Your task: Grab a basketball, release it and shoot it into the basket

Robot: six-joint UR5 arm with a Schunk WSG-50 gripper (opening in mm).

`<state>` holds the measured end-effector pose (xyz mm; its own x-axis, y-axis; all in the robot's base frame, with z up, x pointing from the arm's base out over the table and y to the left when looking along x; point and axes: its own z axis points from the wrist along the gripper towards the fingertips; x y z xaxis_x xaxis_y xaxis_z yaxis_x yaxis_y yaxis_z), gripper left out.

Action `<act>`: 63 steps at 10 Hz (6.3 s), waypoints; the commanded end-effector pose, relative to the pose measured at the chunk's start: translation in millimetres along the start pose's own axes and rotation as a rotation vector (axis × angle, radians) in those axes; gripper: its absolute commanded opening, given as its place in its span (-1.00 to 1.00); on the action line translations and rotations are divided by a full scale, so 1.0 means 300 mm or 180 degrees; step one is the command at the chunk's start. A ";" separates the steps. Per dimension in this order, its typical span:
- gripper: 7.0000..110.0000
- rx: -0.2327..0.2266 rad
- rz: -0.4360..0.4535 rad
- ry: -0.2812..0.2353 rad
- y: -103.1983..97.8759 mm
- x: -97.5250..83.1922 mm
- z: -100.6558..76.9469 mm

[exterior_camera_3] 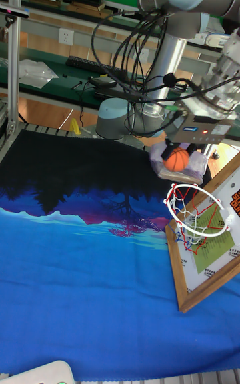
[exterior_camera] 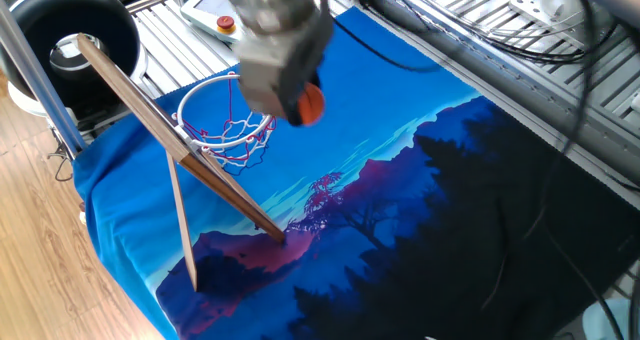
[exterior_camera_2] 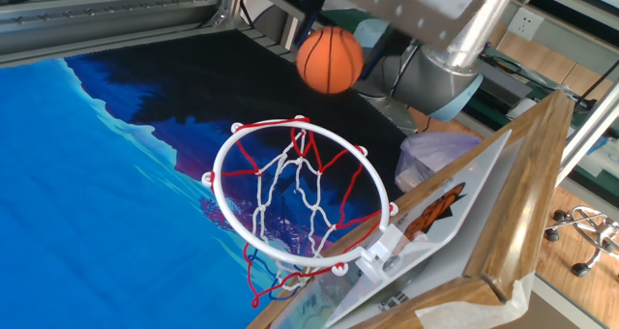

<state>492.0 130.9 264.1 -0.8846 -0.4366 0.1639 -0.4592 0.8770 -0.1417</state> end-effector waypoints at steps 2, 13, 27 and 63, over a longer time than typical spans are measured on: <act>-1.00 -0.0196 -0.0013 -0.0099 0.062 -0.155 -0.111; -1.00 -0.0018 0.0107 -0.0558 0.032 -0.400 -0.012; -1.00 0.0169 -0.0413 -0.0531 -0.029 -0.362 -0.044; -1.00 -0.0449 0.0327 -0.0787 -0.028 -0.089 0.276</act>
<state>515.5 102.1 191.5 -0.9056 -0.4218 -0.0436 -0.4197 0.9063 -0.0502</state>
